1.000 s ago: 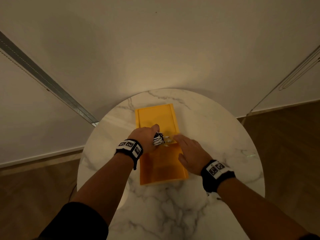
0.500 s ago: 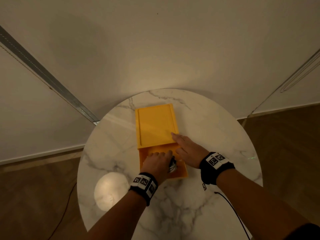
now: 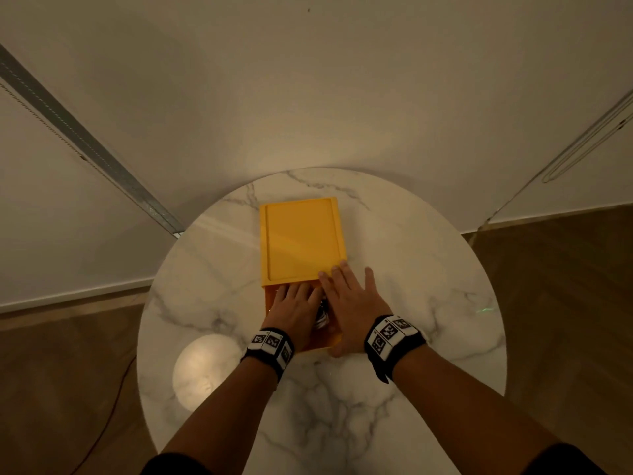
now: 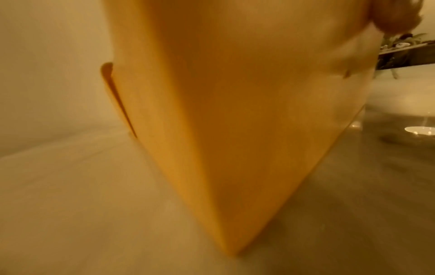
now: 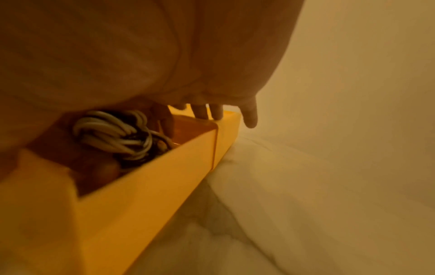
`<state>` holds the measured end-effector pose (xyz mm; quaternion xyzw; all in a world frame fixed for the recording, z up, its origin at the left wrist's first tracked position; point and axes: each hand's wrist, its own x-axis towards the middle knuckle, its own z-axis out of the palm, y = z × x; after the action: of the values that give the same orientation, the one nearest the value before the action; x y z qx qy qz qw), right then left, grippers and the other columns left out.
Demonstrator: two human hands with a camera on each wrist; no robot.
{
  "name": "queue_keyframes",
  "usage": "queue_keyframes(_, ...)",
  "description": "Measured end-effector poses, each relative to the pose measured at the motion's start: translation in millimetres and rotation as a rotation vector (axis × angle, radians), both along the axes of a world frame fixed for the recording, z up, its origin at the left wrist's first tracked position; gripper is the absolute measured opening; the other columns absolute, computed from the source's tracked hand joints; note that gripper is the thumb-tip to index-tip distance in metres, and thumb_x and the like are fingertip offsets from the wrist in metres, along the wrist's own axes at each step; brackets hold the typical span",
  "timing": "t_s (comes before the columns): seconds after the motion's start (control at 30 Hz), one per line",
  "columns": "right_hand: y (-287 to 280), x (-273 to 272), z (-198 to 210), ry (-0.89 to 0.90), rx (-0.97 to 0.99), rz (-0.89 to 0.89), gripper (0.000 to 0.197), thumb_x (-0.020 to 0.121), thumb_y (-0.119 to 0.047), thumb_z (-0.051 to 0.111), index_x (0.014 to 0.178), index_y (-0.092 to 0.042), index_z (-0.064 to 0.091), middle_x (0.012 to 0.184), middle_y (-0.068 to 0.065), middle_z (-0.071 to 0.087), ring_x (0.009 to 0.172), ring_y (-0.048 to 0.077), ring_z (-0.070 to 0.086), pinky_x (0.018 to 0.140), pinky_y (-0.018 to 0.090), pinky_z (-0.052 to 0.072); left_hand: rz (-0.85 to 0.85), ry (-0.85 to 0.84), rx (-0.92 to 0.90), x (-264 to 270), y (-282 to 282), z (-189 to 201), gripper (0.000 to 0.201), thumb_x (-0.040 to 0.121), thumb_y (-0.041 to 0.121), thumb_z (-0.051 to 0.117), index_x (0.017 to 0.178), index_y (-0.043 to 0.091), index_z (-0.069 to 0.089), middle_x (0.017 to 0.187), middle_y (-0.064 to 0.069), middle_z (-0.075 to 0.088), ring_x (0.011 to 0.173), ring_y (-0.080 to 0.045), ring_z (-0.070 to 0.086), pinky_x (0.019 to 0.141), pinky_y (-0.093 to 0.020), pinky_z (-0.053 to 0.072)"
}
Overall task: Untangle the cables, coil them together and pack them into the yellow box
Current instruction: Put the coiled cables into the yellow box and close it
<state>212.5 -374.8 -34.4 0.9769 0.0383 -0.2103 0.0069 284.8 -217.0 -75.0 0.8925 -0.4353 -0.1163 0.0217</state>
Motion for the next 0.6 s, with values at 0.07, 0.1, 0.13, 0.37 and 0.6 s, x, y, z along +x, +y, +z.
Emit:
queue_keyframes(0.07,4,1,-4,-0.008,-0.045,0.017,0.148,0.057,-0.089,0.06,0.158,-0.005,-0.009,0.165,0.021,0.003,0.152,0.045,-0.003,0.114,0.073,0.003,-0.018,0.004,-0.098,2,8,-3,0.092,0.085,0.081,0.043,0.151,0.017,0.039,0.148,-0.005,0.049,0.132,-0.029,0.048,0.11,-0.05,0.039)
queue_keyframes(0.1,5,2,-5,-0.011,-0.062,0.027,0.148,0.056,-0.091,0.058,0.158,-0.004,-0.007,0.165,0.022,0.005,0.151,0.046,-0.001,0.113,0.073,0.001,-0.025,0.005,-0.122,3,12,-3,0.093,0.086,0.083,0.037,0.152,0.017,0.038,0.15,-0.004,0.047,0.133,-0.027,0.046,0.111,-0.049,0.037)
queue_keyframes(0.13,5,2,-5,-0.013,-0.073,0.034,0.148,0.056,-0.092,0.055,0.158,-0.003,-0.005,0.165,0.021,0.007,0.151,0.045,0.001,0.113,0.072,0.0,-0.024,0.007,-0.138,3,14,-2,0.09,0.088,0.082,0.031,0.152,0.018,0.037,0.151,-0.003,0.045,0.134,-0.026,0.044,0.111,-0.049,0.035)
queue_keyframes(0.37,9,10,5,-0.029,-0.047,0.057,0.131,0.063,-0.084,0.058,0.156,-0.003,0.014,0.157,0.019,0.025,0.146,0.041,0.02,0.114,0.061,0.025,0.065,0.129,-0.261,-16,21,-5,0.053,0.103,0.043,0.024,0.146,0.017,0.042,0.146,-0.002,0.049,0.131,-0.024,0.047,0.116,-0.051,0.03)
queue_keyframes(0.6,7,11,11,-0.172,0.013,0.105,0.106,0.064,-0.085,0.054,0.134,-0.005,0.048,0.129,0.014,0.05,0.115,0.034,0.047,0.098,0.054,0.042,0.107,0.272,-0.479,-9,29,-9,0.052,0.104,0.042,0.04,0.149,0.017,0.052,0.151,-0.004,0.05,0.14,-0.023,0.04,0.121,-0.047,0.03)
